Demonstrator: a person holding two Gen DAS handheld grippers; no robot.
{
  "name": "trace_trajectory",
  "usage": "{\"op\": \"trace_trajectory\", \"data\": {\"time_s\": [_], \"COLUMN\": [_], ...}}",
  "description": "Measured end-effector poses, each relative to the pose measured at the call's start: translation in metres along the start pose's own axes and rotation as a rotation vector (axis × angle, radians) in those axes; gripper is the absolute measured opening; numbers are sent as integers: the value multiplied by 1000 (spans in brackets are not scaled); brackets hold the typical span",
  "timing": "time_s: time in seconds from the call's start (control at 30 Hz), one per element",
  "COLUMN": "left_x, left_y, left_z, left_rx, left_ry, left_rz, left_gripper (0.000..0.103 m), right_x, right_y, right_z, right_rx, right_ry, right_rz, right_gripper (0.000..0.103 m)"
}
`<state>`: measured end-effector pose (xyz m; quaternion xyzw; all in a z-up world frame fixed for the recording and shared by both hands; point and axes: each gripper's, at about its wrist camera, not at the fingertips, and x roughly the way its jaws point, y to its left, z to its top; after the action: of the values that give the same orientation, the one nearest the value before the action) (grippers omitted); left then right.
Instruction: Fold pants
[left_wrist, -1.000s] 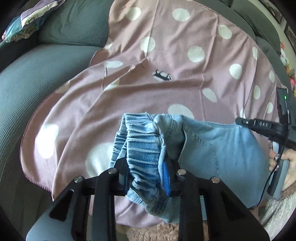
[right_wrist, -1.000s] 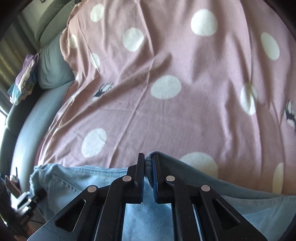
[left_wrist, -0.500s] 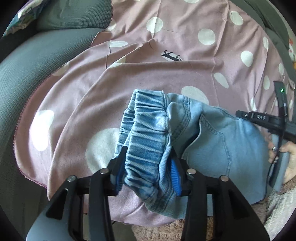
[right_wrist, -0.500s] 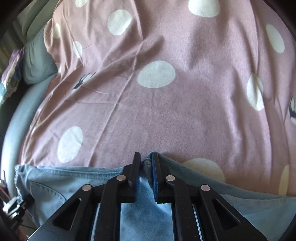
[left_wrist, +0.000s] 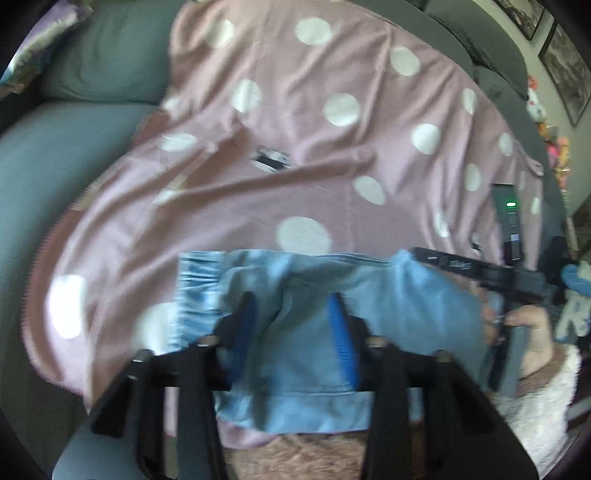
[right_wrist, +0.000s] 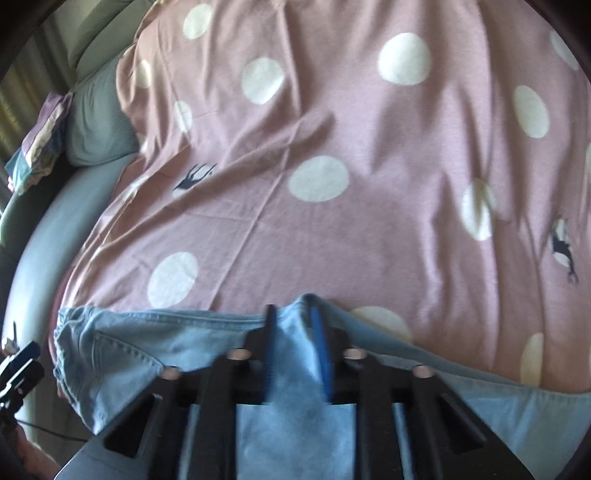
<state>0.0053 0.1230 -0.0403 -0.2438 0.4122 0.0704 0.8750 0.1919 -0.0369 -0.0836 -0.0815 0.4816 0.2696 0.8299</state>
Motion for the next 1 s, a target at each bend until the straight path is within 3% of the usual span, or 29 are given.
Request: {"op": "trace_trajectory", "data": {"time_s": [0.07,0.13,0.23,0.3,0.4,0.6,0.73,0.8,0.9,1.0], "left_x": [23,47,70,68,65,59,44,37,43,57], "left_y": [-3,-5,7,12,18,11,-5,-18,-32,-42], "left_z": [3,-2,-17,-22,-27,-30,-27,-28,-33,-41], "left_rx": [-7,7,-24,-26,-64,-48,-15,20,47,67], "left_ry": [68,133,217,183,180,189,179,160,190,247], "left_rz": [-12,54,50,59,41,80,54,17,-54,-54], "left_gripper": [18,16,9,3,3,3,34,34,34,34], "right_x": [16,28,28,29,39,14,-28,-48,-74,-104], "right_y": [3,3,0,-3,-10,-40,-76,-107,-160,-211], "right_z": [0,-2,-1,0,2,-7,-36,-59,-102,-150], "right_rx": [3,4,15,14,24,124,172,240,379,512], "right_ry": [29,49,39,27,14,-40,-75,-65,-54,-57], "right_rz": [-29,-100,-97,-113,-236,-205,-197,-205,-264,-359], "right_gripper": [11,11,11,11,11,11,11,11,20,38]}}
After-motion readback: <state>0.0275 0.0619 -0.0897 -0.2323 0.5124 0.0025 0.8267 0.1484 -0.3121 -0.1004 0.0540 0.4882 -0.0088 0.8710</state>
